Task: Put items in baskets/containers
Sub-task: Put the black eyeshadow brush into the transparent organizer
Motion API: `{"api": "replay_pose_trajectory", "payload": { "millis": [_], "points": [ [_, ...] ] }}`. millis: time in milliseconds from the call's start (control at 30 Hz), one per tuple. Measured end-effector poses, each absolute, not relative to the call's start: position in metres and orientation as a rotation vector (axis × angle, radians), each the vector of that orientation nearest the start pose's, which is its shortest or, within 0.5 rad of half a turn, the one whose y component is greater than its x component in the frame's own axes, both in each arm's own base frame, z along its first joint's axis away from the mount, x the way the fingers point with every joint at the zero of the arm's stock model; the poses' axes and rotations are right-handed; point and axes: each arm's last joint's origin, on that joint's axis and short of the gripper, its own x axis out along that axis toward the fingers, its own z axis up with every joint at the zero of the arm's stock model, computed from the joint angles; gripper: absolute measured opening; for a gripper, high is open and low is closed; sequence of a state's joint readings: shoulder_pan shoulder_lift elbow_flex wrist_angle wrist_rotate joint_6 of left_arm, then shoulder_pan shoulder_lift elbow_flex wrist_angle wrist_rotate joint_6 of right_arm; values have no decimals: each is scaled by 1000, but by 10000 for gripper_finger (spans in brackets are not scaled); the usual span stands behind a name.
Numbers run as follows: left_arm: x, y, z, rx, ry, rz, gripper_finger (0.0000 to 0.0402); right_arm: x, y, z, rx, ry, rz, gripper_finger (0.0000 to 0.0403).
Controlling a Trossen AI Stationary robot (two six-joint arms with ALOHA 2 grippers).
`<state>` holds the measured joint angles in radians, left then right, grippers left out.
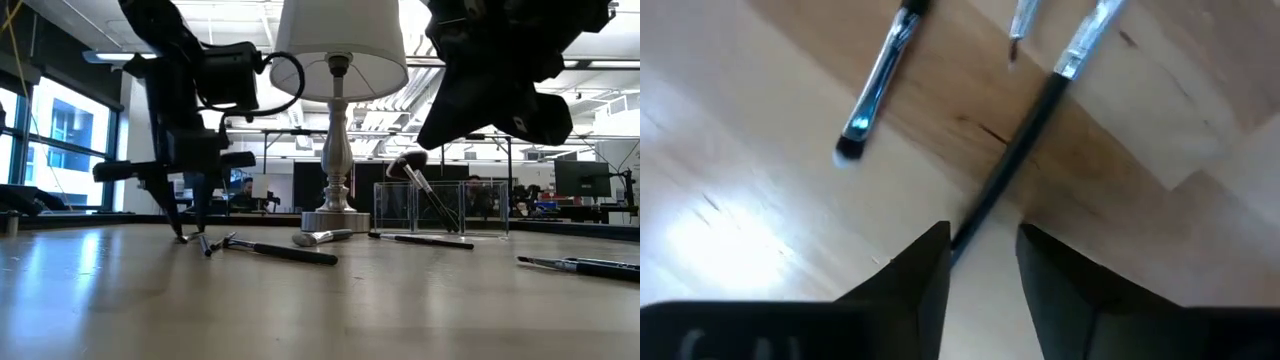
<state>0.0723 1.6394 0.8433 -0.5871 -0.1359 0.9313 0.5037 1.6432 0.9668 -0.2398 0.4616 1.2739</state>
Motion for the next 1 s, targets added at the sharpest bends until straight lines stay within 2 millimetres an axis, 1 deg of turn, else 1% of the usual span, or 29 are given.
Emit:
{"api": "replay_pose_trajectory", "payload": {
  "millis": [67, 200, 233, 367, 500, 567, 667, 767, 900, 1000],
  "points": [
    [268, 23, 139, 723, 1379, -428, 86, 291, 145, 186, 774, 676, -468, 0],
    [267, 22, 138, 510, 1402, -296, 18, 292, 143, 187, 752, 636, -496, 0],
    [267, 22, 138, 449, 1407, -248, 11, 292, 142, 187, 736, 635, -495, 0],
    [266, 21, 137, 242, 1421, -93, 21, 298, 135, 189, 704, 617, -488, 0],
    [266, 20, 137, 75, 1422, -39, 7, 311, 120, 194, 694, 563, -453, 0],
    [266, 18, 137, 19, 1421, -33, 6, 320, 110, 199, 681, 523, -415, 0],
    [266, 17, 137, -25, 1417, -72, 6, 338, 95, 204, 629, 485, -387, 0],
    [266, 14, 137, -69, 1419, -98, 3, 365, 84, 203, 549, 525, -353, 0],
    [266, 6, 137, -85, 1425, -96, 2, 404, 80, 194, 361, 656, -317, 0],
    [266, -1, 137, -95, 1431, -92, 1, 425, 80, 177, 239, 767, -307, 0]
  ]
}}
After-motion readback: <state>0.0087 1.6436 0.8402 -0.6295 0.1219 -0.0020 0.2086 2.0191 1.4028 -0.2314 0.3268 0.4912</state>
